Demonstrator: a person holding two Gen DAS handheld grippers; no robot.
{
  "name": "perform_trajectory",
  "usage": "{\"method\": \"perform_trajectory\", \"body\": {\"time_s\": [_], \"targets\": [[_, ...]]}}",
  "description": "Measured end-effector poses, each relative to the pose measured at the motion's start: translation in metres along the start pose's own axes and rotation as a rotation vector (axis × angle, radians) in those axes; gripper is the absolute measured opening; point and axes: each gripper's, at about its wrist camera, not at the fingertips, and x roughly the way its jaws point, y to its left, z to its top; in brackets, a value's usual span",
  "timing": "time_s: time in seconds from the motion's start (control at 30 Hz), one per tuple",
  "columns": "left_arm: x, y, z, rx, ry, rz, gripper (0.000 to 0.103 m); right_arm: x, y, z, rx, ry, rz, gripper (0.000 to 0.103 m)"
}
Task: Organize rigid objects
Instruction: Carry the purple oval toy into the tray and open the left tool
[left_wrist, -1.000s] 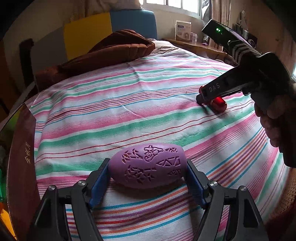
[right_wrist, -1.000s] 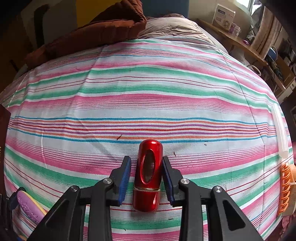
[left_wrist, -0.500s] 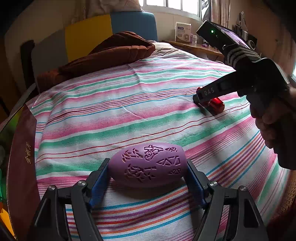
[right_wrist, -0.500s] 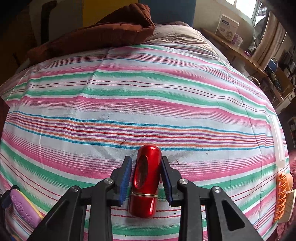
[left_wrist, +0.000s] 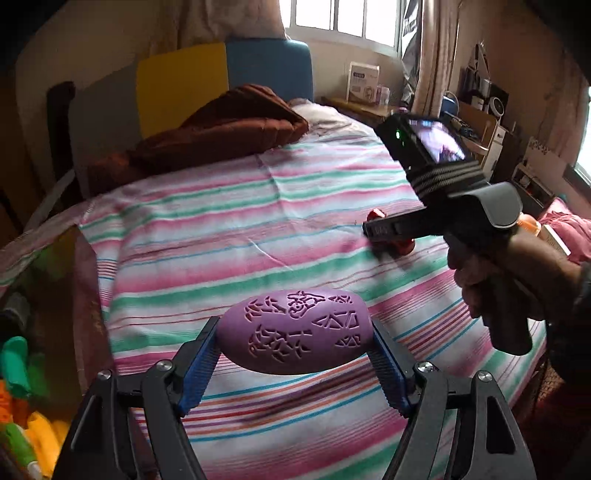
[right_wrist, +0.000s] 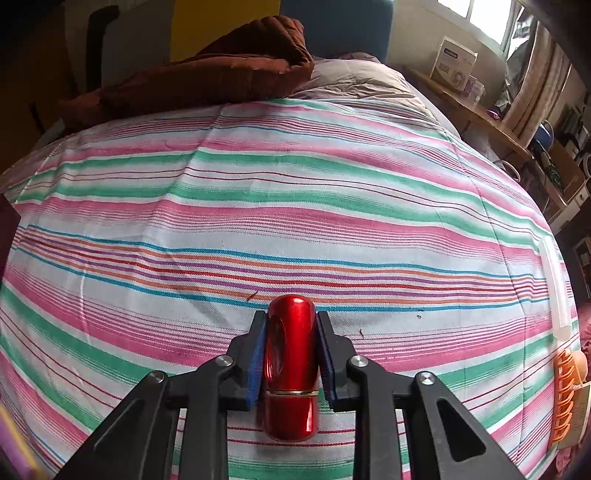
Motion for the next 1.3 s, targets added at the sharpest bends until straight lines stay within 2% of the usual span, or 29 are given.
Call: {"method": "perform_trajectory", "body": {"time_s": [0.03, 0.1, 0.13, 0.17, 0.27, 0.33, 0.47, 0.53, 0.6, 0.73, 0.83, 0.93, 1.07, 1.23, 1.3], "targets": [[-0.006, 0.002, 0.0, 0.006, -0.009, 0.009, 0.077, -0.001, -0.001, 0.0, 0.012, 0.001, 0.024, 0.025], [-0.017, 0.009, 0.001, 0.004, -0.026, 0.023, 0.077, -0.003, 0.001, 0.002, 0.033, 0.01, 0.125, 0.025], [-0.023, 0.015, 0.001, -0.007, -0.034, 0.024, 0.077, -0.004, 0.007, 0.001, 0.021, 0.018, 0.177, 0.025], [-0.03, 0.021, 0.002, -0.02, -0.043, 0.025, 0.077, -0.005, 0.015, 0.0, -0.011, 0.013, 0.188, 0.025], [-0.049, 0.047, 0.003, -0.071, -0.064, 0.048, 0.077, -0.01, 0.04, -0.006, -0.115, -0.009, 0.187, 0.025], [-0.06, 0.073, 0.002, -0.125, -0.065, 0.063, 0.077, -0.011, 0.047, -0.008, -0.144, -0.018, 0.167, 0.025], [-0.081, 0.134, -0.01, -0.241, -0.062, 0.144, 0.077, -0.011, 0.048, -0.008, -0.149, -0.019, 0.161, 0.025], [-0.092, 0.176, -0.023, -0.329, -0.05, 0.206, 0.077, -0.013, 0.052, -0.01, -0.166, -0.026, 0.138, 0.025], [-0.098, 0.214, -0.037, -0.425, -0.024, 0.234, 0.077, -0.013, 0.054, -0.011, -0.173, -0.029, 0.129, 0.025], [-0.104, 0.268, -0.064, -0.587, 0.019, 0.258, 0.077, -0.011, 0.052, -0.012, -0.174, -0.03, 0.126, 0.025], [-0.098, 0.283, -0.071, -0.639, 0.044, 0.24, 0.077, -0.012, 0.052, -0.013, -0.179, -0.031, 0.118, 0.025], [-0.083, 0.28, -0.063, -0.61, 0.061, 0.22, 0.077, -0.011, 0.052, -0.012, -0.179, -0.032, 0.118, 0.025], [-0.051, 0.27, -0.055, -0.565, 0.129, 0.203, 0.077, -0.012, 0.053, -0.013, -0.179, -0.033, 0.116, 0.025], [-0.024, 0.262, -0.049, -0.476, 0.178, 0.281, 0.077, -0.012, 0.053, -0.013, -0.179, -0.031, 0.114, 0.025], [-0.018, 0.263, -0.051, -0.497, 0.197, 0.245, 0.077, -0.012, 0.054, -0.013, -0.184, -0.03, 0.112, 0.025]]}}
